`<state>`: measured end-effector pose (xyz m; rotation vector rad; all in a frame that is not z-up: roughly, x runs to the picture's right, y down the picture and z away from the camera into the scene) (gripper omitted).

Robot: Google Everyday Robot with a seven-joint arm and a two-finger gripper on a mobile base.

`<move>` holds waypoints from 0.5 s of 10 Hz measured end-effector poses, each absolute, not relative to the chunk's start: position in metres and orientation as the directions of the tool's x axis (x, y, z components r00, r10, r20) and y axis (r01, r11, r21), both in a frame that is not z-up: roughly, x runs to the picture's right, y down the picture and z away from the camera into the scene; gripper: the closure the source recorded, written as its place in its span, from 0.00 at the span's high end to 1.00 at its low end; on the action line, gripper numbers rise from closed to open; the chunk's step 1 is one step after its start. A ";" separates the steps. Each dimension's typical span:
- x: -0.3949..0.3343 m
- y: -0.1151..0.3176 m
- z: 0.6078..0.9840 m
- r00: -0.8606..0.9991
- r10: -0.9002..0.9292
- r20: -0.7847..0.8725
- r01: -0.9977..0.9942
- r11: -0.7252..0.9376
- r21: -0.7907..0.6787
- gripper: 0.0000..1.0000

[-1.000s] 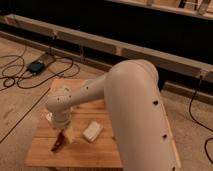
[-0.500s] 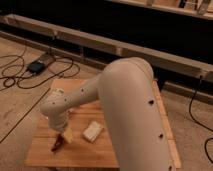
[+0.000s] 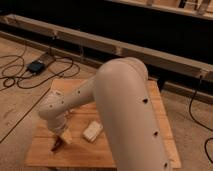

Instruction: Place the pepper on the white sponge

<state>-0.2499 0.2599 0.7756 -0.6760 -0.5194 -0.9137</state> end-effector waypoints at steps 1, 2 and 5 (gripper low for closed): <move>-0.249 0.262 0.777 0.516 -0.538 0.666 0.848 0.432 -0.308 0.80; -0.249 0.265 0.779 0.516 -0.536 0.668 0.848 0.430 -0.311 0.80; -0.251 0.271 0.783 0.500 -0.535 0.681 0.858 0.412 -0.307 0.79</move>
